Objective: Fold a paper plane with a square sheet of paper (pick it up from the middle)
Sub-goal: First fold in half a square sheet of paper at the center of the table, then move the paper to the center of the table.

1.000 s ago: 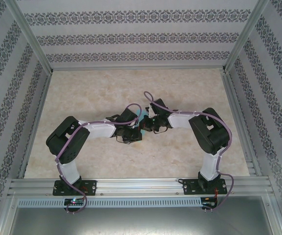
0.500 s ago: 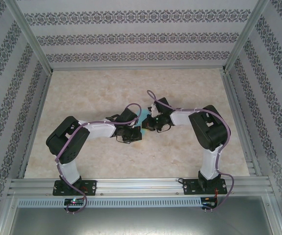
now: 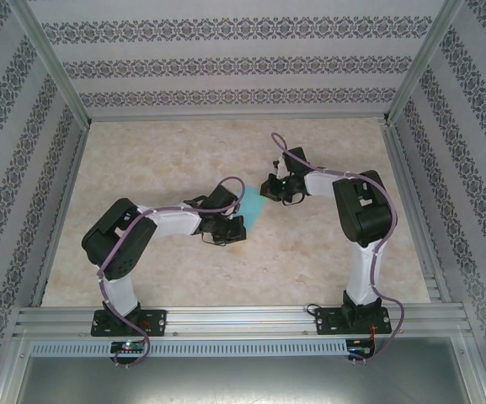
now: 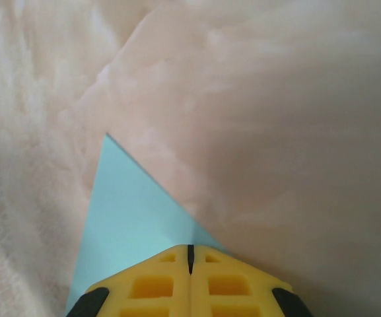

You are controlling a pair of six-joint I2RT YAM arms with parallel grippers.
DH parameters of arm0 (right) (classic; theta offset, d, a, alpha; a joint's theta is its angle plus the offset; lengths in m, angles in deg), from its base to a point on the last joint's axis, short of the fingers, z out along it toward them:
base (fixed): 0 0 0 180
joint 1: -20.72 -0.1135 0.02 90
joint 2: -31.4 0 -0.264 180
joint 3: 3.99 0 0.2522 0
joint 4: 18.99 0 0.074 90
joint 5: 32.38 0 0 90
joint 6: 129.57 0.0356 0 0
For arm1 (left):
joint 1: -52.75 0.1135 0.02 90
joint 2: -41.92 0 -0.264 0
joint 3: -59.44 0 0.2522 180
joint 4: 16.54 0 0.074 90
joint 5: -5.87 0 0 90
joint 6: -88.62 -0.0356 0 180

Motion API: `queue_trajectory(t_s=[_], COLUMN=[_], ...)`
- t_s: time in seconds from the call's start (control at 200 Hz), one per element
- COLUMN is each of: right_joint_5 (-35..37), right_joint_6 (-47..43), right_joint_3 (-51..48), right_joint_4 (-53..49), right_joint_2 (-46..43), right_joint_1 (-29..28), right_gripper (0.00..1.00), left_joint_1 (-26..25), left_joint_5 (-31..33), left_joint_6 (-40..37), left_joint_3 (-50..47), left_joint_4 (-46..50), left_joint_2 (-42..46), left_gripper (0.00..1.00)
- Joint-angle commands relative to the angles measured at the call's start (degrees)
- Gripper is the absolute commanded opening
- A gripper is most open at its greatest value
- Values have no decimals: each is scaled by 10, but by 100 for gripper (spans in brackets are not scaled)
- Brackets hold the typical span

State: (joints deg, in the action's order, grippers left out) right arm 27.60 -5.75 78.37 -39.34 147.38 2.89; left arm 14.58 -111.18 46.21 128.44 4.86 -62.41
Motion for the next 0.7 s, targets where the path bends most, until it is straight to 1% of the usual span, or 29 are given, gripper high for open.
queue_trajectory(t_s=[0.0,0.05,0.11,0.16,0.235,0.3,0.375,0.465,0.54,0.624,0.694], right_joint_5=[73,102,134,163,190,204,223,239,261,286,299], right_joint_6=[-14,-11,-6,2,21,38,47,48,42,29,19], right_joint_3=[-6,-12,-21,-27,-30,-24,-7,27,58,86,98], right_joint_4=[-28,-42,-55,-64,-74,-82,-95,-120,-149,-180,-193], right_joint_2=[-50,-67,-86,-100,-106,-100,-85,-60,-39,-16,-1], right_joint_1=[-15,-31,-55,-75,-104,-127,-150,-166,-178,-190,-197], right_gripper=[6,12,19,24,33,37,42,46,49,52,54], left_joint_1=[13,21,37,53,83,113,148,188,211,226,239], left_joint_5=[-29,-31,-30,-28,-21,1,20,49,79,101,100], left_joint_6=[-9,-13,-13,-14,-11,-12,-20,-37,-59,-76,-88], left_joint_3=[24,40,55,63,64,64,59,51,50,43,37], left_joint_4=[48,56,66,78,89,118,154,196,227,238,236], left_joint_2=[-1,12,30,44,68,89,110,129,142,155,160], left_gripper=[0,0,5,16,27,41,53,69,83,94,100])
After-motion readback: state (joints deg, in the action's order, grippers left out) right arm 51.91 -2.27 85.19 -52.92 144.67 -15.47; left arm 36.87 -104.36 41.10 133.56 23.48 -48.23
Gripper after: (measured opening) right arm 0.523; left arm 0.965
